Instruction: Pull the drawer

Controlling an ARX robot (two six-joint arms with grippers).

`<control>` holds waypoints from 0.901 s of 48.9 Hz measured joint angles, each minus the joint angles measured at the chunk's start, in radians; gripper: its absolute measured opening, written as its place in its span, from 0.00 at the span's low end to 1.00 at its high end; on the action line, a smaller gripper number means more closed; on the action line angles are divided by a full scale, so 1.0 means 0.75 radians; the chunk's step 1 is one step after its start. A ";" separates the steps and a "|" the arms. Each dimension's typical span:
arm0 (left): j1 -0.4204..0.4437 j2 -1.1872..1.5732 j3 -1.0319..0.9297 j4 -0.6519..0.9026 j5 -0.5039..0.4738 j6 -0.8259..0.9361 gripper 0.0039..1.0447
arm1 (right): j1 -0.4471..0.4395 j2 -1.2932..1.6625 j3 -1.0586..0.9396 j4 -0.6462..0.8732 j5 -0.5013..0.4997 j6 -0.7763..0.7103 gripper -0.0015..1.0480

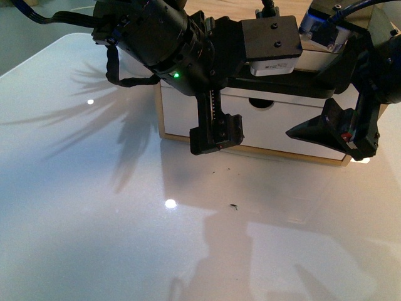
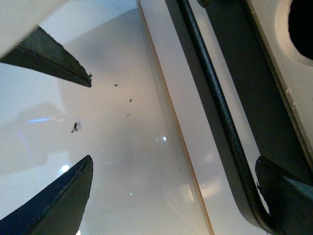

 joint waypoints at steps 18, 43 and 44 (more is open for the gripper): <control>-0.017 -0.109 -0.107 -0.154 0.070 0.110 0.93 | -0.001 -0.102 -0.060 -0.218 -0.070 -0.142 0.91; -0.038 -0.408 -0.526 0.003 0.138 0.103 0.93 | 0.064 -0.373 -0.329 -0.230 -0.171 -0.092 0.91; -0.038 -0.426 -0.550 0.048 0.142 0.071 0.93 | 0.063 -0.392 -0.349 -0.199 -0.180 -0.074 0.91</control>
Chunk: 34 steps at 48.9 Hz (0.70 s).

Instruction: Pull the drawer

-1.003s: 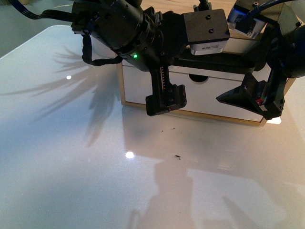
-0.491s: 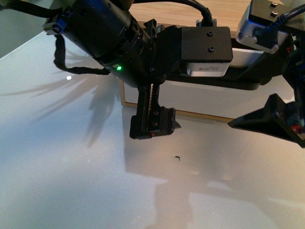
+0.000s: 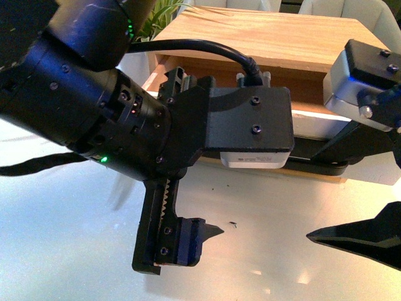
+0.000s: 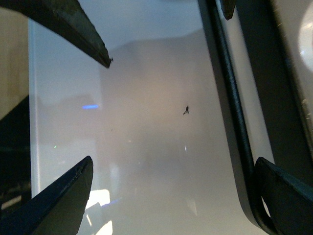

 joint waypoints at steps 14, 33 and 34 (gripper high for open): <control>-0.018 -0.400 -0.336 0.517 0.004 -0.380 0.93 | -0.104 -0.385 -0.269 0.452 -0.064 0.410 0.91; 0.140 -1.274 -0.893 0.744 -0.468 -1.106 0.93 | -0.320 -1.162 -0.758 0.798 0.341 1.123 0.91; 0.154 -1.315 -0.913 0.721 -0.490 -1.133 0.93 | -0.330 -1.201 -0.770 0.780 0.359 1.137 0.91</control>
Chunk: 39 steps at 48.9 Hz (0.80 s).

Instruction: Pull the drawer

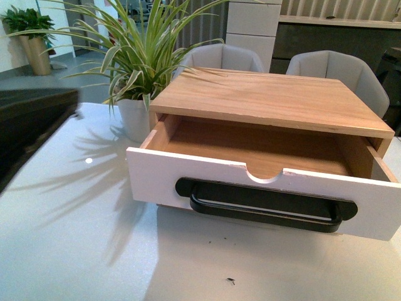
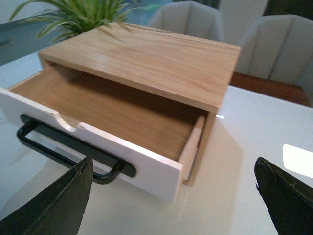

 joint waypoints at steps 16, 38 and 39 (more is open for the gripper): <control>0.264 -0.375 -0.153 -0.261 -0.051 -0.300 0.93 | -0.093 -0.440 -0.099 -0.235 0.156 0.200 0.91; 0.336 -0.525 -0.276 -0.208 -0.277 -0.338 0.37 | 0.022 -0.653 -0.217 -0.284 0.348 0.202 0.40; 0.349 -0.540 -0.285 -0.216 -0.264 -0.338 0.32 | 0.022 -0.657 -0.228 -0.283 0.348 0.202 0.35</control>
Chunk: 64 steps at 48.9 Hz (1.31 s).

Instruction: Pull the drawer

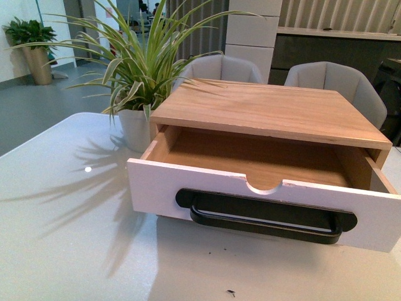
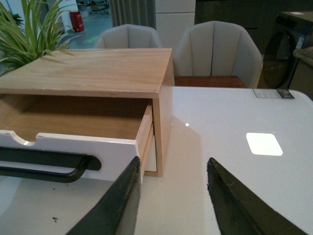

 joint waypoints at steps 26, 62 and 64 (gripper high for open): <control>0.182 -0.248 -0.104 -0.122 0.178 -0.005 0.03 | 0.003 -0.113 -0.111 0.024 0.003 -0.005 0.02; 0.182 -0.490 -0.104 -0.371 0.179 -0.005 0.26 | 0.005 -0.128 -0.111 0.029 0.004 -0.006 0.25; 0.182 -0.490 -0.104 -0.371 0.179 -0.005 0.34 | 0.005 -0.128 -0.111 0.029 0.004 -0.006 0.33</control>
